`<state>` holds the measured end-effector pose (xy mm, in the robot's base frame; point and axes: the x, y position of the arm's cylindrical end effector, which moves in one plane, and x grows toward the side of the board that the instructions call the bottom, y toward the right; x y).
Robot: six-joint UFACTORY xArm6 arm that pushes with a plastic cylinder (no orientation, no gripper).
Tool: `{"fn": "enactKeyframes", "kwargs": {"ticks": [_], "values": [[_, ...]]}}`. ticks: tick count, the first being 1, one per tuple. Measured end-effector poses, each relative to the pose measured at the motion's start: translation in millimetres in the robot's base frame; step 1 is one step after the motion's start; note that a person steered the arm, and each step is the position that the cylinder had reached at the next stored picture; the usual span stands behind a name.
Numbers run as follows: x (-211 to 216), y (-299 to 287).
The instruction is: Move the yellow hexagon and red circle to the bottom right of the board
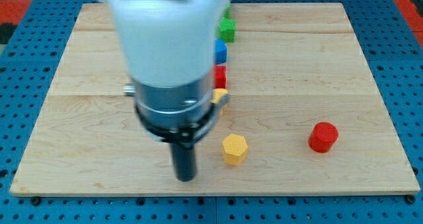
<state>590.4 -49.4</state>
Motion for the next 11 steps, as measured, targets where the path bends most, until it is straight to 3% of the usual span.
{"fn": "enactKeyframes", "kwargs": {"ticks": [2,3,4,6,9,11], "values": [[-21,162],[-22,101],[-30,78],[-55,169],[-69,139],[-77,219]]}}
